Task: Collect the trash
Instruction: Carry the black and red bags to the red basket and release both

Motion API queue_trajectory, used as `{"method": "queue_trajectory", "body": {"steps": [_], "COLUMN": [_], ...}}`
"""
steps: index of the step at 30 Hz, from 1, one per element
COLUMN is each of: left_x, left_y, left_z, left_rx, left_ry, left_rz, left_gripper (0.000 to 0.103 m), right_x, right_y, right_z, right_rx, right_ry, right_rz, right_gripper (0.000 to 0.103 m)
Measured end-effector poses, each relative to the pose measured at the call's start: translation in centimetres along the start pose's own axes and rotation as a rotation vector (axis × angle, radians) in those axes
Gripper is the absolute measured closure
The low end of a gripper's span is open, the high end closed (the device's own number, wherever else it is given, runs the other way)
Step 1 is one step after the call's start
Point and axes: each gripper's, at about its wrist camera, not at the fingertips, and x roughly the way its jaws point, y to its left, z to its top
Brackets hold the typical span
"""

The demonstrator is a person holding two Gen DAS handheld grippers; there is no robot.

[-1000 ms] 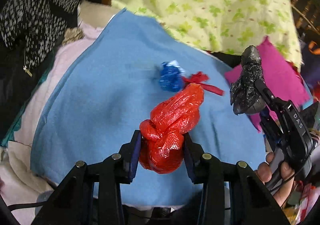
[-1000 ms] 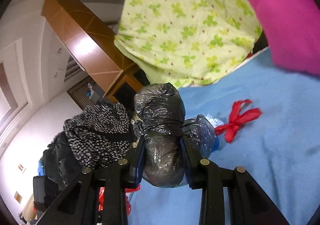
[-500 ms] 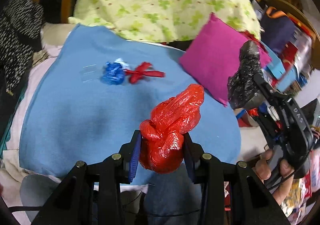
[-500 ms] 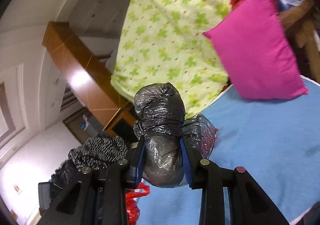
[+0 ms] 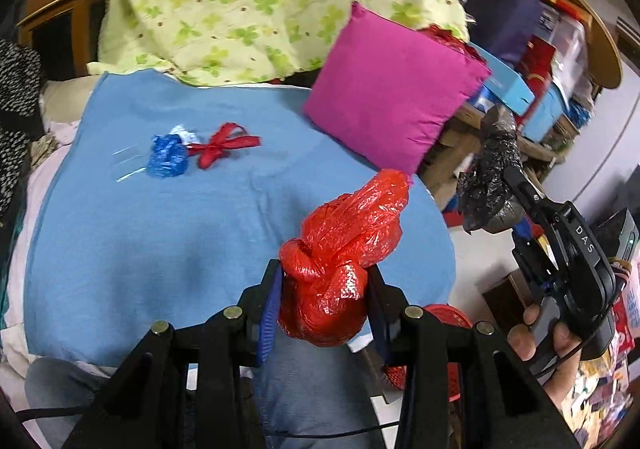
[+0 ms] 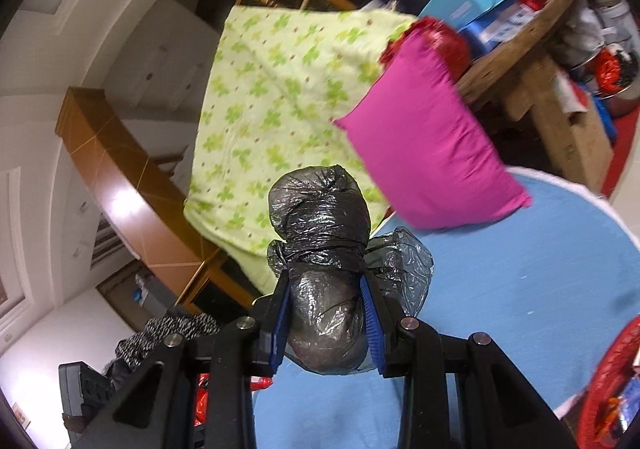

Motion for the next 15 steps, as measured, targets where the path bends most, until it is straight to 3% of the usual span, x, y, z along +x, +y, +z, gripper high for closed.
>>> {"method": "queue_trajectory", "body": {"steps": [6, 15], "left_x": [1.9, 6.1], "left_y": [-4.5, -12.9], "left_z": [-0.1, -2.3], "left_rx": [0.052, 0.207], "left_ry": [0.024, 0.113], "left_rz": [-0.096, -0.275], "left_gripper": [0.062, 0.062], "right_x": [-6.4, -17.3], "right_y": [-2.8, -6.3], "right_z": [1.8, 2.8], "right_rx": [0.017, 0.013], "right_ry": [-0.081, -0.189], "right_rz": [-0.071, -0.292], "right_gripper": [0.068, 0.068]}}
